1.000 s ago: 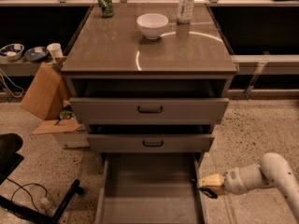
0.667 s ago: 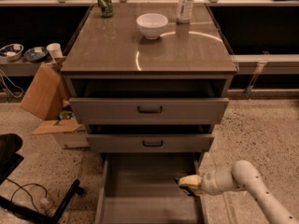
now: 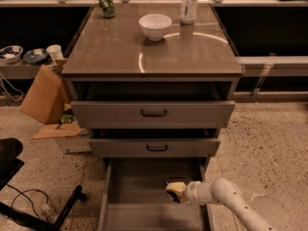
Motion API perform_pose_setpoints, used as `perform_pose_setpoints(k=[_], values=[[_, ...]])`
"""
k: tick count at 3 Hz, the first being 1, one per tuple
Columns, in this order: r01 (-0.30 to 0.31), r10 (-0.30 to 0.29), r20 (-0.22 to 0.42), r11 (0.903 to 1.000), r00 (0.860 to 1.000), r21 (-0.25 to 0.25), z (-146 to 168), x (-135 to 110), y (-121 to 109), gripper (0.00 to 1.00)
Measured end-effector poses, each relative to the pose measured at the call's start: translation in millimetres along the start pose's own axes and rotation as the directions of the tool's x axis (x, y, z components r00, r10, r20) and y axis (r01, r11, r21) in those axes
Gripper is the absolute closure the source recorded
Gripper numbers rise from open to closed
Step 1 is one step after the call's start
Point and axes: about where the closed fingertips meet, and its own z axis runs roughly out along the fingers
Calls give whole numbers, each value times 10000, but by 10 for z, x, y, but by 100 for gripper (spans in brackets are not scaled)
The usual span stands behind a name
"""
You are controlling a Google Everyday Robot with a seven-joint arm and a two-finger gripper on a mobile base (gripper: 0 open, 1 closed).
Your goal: Place rxbar blueberry into bottom drawer
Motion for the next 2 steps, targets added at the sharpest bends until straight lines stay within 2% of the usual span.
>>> perform_pose_setpoints(k=[1,2], values=[[196,-240,663,9976,9975,666,524,58,88,100],[648,-873,1678,9887,9819,1351,873,0,183,100]])
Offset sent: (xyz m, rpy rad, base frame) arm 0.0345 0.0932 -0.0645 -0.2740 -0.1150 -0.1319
